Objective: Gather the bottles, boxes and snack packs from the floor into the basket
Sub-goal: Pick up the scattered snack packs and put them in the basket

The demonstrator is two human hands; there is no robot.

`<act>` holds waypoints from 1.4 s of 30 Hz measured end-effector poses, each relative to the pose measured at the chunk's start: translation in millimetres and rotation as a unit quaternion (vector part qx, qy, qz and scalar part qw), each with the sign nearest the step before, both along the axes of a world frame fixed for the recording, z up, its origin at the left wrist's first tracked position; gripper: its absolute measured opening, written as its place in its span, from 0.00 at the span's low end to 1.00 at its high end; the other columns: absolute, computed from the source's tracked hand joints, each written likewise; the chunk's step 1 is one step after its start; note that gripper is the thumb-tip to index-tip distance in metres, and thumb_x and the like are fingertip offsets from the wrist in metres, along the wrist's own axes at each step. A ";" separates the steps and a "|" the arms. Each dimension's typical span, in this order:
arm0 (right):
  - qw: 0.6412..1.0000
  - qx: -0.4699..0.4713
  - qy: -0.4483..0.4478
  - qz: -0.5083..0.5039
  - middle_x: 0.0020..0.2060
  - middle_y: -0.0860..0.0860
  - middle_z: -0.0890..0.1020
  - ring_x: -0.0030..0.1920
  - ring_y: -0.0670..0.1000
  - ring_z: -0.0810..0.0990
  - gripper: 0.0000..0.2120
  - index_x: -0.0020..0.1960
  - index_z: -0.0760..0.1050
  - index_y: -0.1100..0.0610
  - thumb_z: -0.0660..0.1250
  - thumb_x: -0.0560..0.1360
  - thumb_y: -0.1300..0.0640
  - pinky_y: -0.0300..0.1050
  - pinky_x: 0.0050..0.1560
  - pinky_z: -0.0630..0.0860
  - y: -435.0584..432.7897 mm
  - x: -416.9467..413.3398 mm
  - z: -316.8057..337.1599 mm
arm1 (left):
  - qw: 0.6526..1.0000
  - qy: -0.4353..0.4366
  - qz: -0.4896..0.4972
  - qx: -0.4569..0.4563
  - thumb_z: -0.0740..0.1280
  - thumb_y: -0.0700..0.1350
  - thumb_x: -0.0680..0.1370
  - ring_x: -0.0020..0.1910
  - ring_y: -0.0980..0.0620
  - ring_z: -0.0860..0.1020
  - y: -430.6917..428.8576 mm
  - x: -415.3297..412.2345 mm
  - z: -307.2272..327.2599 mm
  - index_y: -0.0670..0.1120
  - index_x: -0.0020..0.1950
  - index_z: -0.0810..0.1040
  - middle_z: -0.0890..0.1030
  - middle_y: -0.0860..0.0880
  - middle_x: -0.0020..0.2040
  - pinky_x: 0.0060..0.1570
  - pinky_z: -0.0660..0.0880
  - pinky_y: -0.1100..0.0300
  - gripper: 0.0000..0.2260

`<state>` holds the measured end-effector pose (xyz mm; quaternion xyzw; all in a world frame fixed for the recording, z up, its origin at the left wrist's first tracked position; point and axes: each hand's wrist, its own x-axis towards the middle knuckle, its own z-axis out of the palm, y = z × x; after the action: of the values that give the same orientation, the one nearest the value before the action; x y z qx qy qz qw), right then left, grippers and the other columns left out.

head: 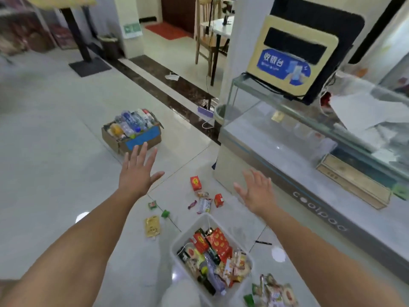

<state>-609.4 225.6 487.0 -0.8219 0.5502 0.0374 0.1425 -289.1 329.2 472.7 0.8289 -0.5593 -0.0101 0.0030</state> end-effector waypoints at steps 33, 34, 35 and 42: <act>0.830 0.055 -0.015 -0.554 0.76 0.55 0.56 0.75 0.58 0.54 0.28 0.75 0.57 0.50 0.52 0.78 0.40 0.58 0.74 0.50 -110.8 275.1 -5.1 | 0.876 -0.102 -0.470 0.043 0.54 0.66 0.76 0.78 0.44 0.45 -444.5 342.2 30.3 0.51 0.77 0.41 0.42 0.47 0.78 0.74 0.43 0.44 0.37; 0.819 0.061 -0.017 -0.570 0.76 0.54 0.55 0.76 0.58 0.53 0.28 0.75 0.57 0.50 0.52 0.78 0.40 0.58 0.74 0.50 -106.7 281.2 -2.7 | 0.868 -0.098 -0.485 0.046 0.53 0.66 0.76 0.78 0.44 0.43 -454.2 339.3 31.4 0.52 0.77 0.41 0.41 0.46 0.78 0.74 0.42 0.45 0.37; 0.811 0.063 -0.018 -0.582 0.76 0.54 0.54 0.76 0.58 0.52 0.28 0.75 0.56 0.50 0.52 0.78 0.39 0.59 0.74 0.49 -103.9 286.0 1.5 | 0.860 -0.097 -0.499 0.051 0.53 0.66 0.76 0.78 0.44 0.43 -462.9 334.4 31.0 0.52 0.77 0.41 0.42 0.46 0.79 0.74 0.42 0.45 0.37; 0.789 0.034 0.017 -0.614 0.75 0.56 0.57 0.75 0.59 0.53 0.31 0.75 0.57 0.50 0.47 0.77 0.36 0.61 0.74 0.48 -115.3 294.2 -57.8 | 0.805 -0.083 -0.581 0.082 0.53 0.66 0.76 0.77 0.45 0.40 -495.7 282.6 -46.5 0.53 0.77 0.38 0.39 0.47 0.78 0.74 0.40 0.46 0.38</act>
<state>-315.2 110.4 429.1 -0.3053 0.9394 -0.0256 0.1541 -6.5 -166.5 426.1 0.3437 -0.9316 0.0131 -0.1177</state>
